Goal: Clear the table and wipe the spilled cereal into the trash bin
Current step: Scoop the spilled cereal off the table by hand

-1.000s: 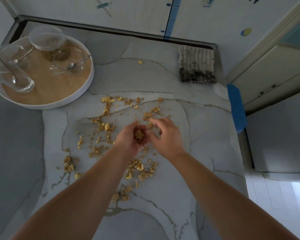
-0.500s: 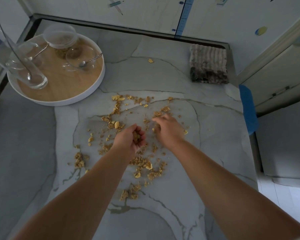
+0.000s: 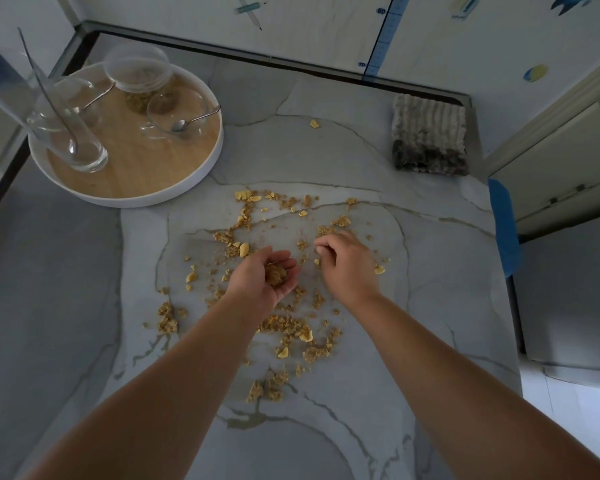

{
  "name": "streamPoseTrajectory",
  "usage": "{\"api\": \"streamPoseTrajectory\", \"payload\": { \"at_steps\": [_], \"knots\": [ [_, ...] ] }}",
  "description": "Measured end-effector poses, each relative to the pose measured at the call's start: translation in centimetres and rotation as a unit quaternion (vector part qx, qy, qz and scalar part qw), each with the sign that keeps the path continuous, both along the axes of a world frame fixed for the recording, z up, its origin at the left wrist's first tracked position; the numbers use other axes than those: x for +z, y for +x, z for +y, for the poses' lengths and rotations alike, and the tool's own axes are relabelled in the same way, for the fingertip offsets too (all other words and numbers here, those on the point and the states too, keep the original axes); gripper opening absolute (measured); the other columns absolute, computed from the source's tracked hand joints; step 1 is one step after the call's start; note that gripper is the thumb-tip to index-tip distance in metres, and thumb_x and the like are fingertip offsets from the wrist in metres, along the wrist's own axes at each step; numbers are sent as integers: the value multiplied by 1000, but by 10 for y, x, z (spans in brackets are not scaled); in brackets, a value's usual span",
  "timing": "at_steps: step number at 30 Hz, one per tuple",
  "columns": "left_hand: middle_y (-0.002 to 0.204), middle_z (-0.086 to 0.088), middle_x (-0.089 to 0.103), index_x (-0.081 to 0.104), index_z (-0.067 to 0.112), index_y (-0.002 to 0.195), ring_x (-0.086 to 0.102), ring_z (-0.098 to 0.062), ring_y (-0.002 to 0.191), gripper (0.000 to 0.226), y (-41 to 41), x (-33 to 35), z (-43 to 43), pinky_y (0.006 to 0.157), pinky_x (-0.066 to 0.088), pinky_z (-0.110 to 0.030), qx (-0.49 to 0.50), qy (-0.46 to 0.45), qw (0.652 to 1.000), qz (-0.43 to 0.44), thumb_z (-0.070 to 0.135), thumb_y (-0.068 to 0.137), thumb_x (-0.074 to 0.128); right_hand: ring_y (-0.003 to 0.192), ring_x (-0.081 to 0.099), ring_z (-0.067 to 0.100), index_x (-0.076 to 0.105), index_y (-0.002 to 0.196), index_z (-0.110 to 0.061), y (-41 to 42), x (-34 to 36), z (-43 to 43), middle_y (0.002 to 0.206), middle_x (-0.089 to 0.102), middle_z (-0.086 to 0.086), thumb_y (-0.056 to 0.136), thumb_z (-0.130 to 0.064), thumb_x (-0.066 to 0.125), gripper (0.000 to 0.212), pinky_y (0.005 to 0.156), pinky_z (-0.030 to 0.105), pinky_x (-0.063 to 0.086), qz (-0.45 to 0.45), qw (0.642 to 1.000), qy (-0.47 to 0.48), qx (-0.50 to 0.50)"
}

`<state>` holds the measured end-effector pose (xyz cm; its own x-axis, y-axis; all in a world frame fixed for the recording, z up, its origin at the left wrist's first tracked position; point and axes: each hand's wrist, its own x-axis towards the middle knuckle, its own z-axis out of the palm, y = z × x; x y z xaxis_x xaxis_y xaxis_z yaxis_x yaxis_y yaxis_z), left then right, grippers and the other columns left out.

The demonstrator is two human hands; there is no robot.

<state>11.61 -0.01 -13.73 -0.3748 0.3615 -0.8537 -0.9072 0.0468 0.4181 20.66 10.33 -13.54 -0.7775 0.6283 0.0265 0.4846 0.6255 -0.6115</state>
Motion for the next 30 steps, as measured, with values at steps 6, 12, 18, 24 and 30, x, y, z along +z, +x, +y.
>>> {"api": "streamPoseTrajectory", "payload": {
  "at_steps": [6, 12, 18, 24, 30],
  "knots": [
    [80, -15, 59, 57, 0, 84, 59, -23, 72, 28, 3, 7, 11, 59, 57, -31, -16, 27, 999, -33, 22, 96, 45, 78, 55, 8, 67, 105, -9, -6, 11, -2, 101, 64, 5, 89, -10, 56, 20, 66, 4, 37, 46, 998, -33, -3],
    [54, -7, 59, 54, 6, 66, 56, -17, 52, 28, -2, 6, 6, 55, 48, -28, -56, -2, 998, 1, 16, 92, 53, 112, 51, 24, 49, 132, -22, -17, -1, 49, 132, 44, 6, 91, -8, 48, 43, 84, 30, 43, -158, 984, -18, -84],
    [74, -14, 64, 59, 1, 75, 62, -23, 66, 25, -14, 9, 1, 50, 55, -26, -15, 0, 1000, -7, 16, 92, 51, 116, 47, 23, 56, 125, -22, -32, -6, 59, 132, 46, 4, 88, -7, 51, 40, 85, 31, 42, -253, 966, 56, -22],
    [86, -16, 66, 63, 0, 85, 65, -26, 80, 32, -23, 11, -9, 68, 55, -34, -6, 30, 999, -12, 23, 96, 45, 102, 56, 22, 61, 114, -20, -28, 2, 45, 122, 54, 4, 89, -18, 56, 26, 78, 27, 41, -162, 985, 36, -47],
    [85, -15, 63, 60, 1, 90, 62, -26, 76, 42, -28, 18, -18, 72, 54, -37, -8, 59, 998, -9, 35, 98, 38, 83, 56, 9, 65, 111, -16, -34, 30, -10, 107, 62, 1, 84, -18, 64, 27, 73, 12, 40, -8, 993, -32, 115]
  ]
}}
